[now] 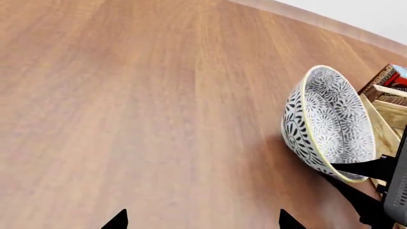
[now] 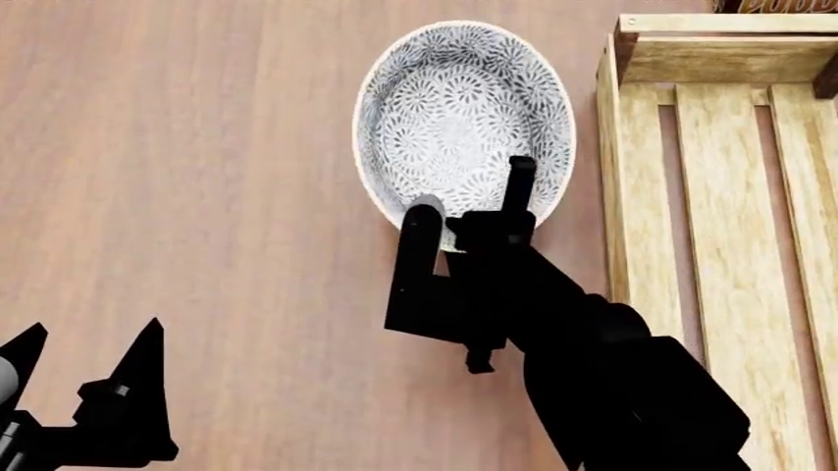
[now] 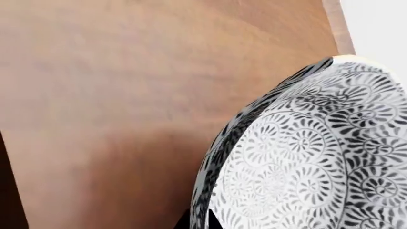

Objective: Pick up the bowl on the left and put it in the tray.

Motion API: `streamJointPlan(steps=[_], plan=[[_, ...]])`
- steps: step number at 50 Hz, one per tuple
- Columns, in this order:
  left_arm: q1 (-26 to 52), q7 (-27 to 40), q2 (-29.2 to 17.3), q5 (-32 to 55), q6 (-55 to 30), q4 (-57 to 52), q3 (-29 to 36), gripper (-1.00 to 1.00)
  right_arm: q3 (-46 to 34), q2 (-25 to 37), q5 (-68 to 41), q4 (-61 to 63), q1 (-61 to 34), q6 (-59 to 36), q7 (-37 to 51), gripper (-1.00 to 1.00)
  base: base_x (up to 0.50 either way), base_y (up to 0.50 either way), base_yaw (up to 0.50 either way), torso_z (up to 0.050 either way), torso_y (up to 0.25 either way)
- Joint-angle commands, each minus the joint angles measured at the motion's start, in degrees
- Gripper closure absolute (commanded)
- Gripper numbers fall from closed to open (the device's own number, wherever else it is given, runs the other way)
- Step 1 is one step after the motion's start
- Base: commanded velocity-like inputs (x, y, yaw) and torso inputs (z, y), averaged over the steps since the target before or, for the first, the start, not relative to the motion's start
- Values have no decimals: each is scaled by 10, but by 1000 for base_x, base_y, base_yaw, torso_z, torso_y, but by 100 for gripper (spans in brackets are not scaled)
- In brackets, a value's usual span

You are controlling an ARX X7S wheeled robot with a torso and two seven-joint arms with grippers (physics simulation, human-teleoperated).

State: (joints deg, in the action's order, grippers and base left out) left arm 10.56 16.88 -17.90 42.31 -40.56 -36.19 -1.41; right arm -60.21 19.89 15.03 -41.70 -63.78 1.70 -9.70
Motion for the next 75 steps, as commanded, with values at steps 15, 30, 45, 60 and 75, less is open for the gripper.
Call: streamJointPlan(steps=[15,30,45,60,75], plan=[[-1,5,-4,3,5,-1,7,-100,32,73,-2,216,-2,-92,-31,100,0,0,0,0,0],[-2,6,-6,8,7,-3,8,-100,83,193,4,425,-28,-217,-99,100,0,0,0,0,0],[4,9,-6,0,10,6,20,-100,102,293,-1,470,-2,-264,-129,100,0,0,0,0,0],[7,15,-10,1,11,5,21,-100,115,328,-18,427,20,-282,-127,100,0,0,0,0,0],[6,17,-12,1,13,5,27,-100,97,313,-22,355,72,-261,-91,100,0,0,0,0,0]])
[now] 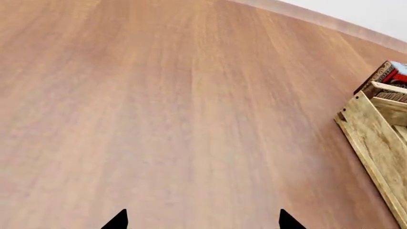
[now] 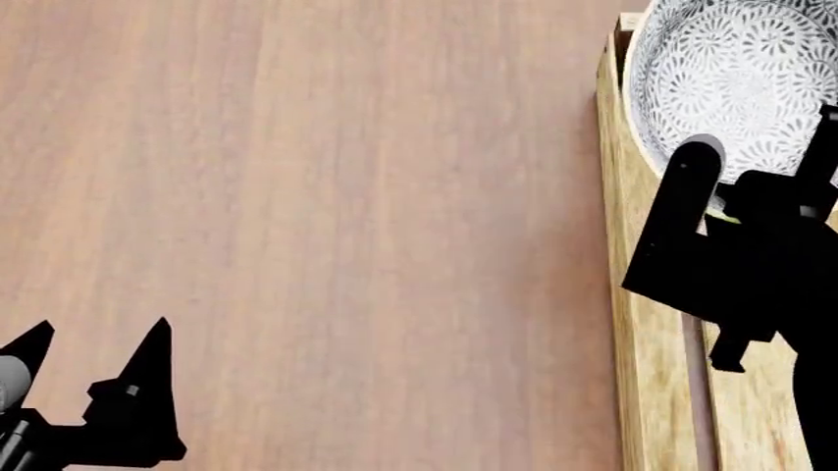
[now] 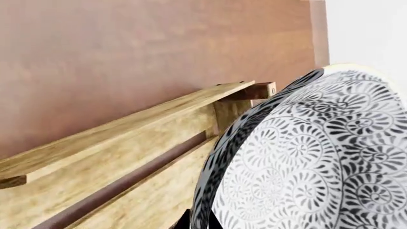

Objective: Pick up the bowl on the left and put it in the tray.

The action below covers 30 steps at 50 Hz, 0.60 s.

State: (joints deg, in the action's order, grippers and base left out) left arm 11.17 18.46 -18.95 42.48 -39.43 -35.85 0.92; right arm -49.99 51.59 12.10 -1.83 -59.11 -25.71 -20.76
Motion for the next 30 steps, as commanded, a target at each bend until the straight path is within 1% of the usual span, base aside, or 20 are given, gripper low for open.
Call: streamJointPlan(steps=[1,11,30], plan=[[0,1,-2,0,2,2,4,-100,-6,-5,8,-47,27,12,19,100,0,0,0,0,0],[-3,2,-3,1,5,3,5,-100,-18,-28,10,-106,43,35,40,100,0,0,0,0,0],[-4,5,-6,5,8,5,6,-100,-25,-60,5,-173,47,63,55,100,0,0,0,0,1]])
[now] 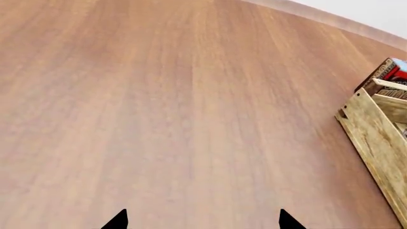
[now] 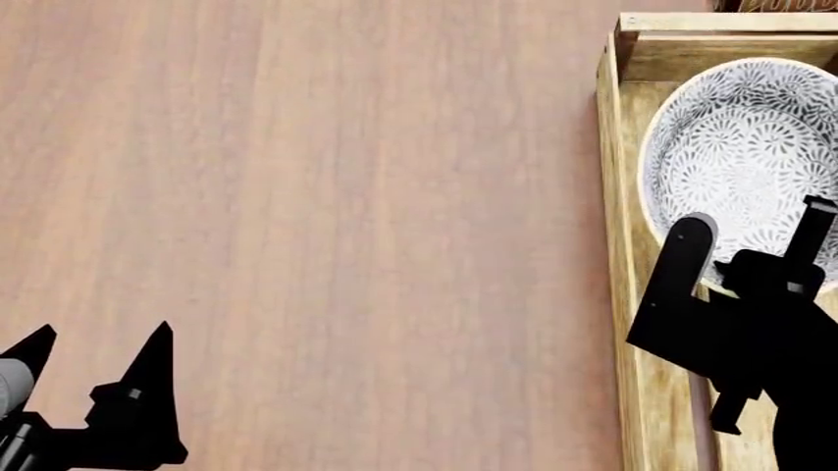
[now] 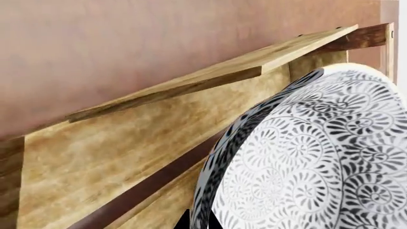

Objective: Pick up the bowl on the left and put it in the tray.

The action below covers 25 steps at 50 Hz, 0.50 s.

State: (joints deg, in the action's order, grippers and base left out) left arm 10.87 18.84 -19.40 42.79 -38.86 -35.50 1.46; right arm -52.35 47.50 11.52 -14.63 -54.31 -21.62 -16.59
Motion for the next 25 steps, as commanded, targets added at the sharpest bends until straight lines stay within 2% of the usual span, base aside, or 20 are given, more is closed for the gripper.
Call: streamJointPlan(steps=[1,25], plan=[[-1,2,-2,2,2,1,1,-100,-2,-21,11,-50,-1,24,14,100,0,0,0,0,0],[2,7,-6,5,4,2,5,-100,-11,-39,10,-97,7,38,18,100,0,0,0,0,-1]])
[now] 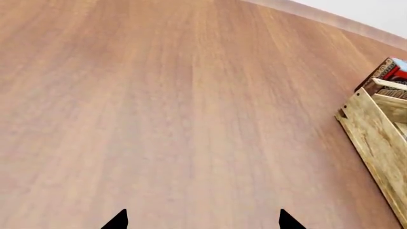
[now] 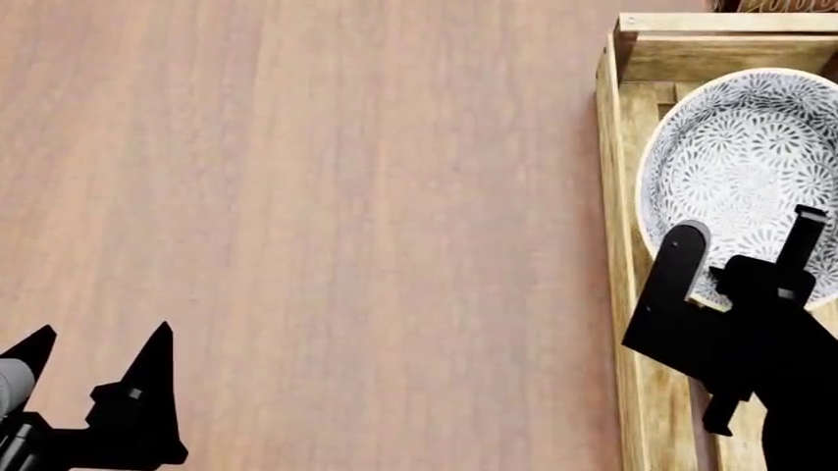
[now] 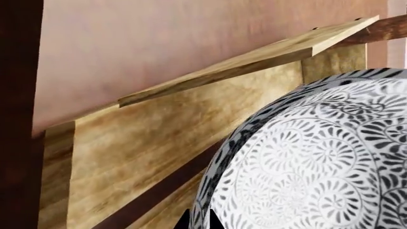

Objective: Pick up the bowl on the left and put it in the tray.

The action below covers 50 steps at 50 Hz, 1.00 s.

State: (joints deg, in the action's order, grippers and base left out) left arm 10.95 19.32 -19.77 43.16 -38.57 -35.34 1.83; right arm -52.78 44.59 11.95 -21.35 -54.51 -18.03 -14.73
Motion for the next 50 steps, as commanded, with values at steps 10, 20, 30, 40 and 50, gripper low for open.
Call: streamJointPlan(steps=[10,20,30,40,50], plan=[[0,3,-4,3,3,0,2,-100,-7,-7,7,-20,12,-1,0,-100,0,0,0,0,-4],[-1,6,-5,5,4,-1,3,-100,-5,2,4,5,13,-9,-10,-100,1,0,0,0,-3],[0,10,-8,9,3,-4,3,-100,10,36,-7,86,19,-37,-27,-100,0,0,0,0,-1],[3,14,-10,12,2,-9,4,-100,36,95,-25,239,9,-95,-74,-100,0,0,0,0,0],[1,16,-12,14,5,-11,2,-100,65,147,-42,352,3,-126,-95,-100,0,0,0,0,0]])
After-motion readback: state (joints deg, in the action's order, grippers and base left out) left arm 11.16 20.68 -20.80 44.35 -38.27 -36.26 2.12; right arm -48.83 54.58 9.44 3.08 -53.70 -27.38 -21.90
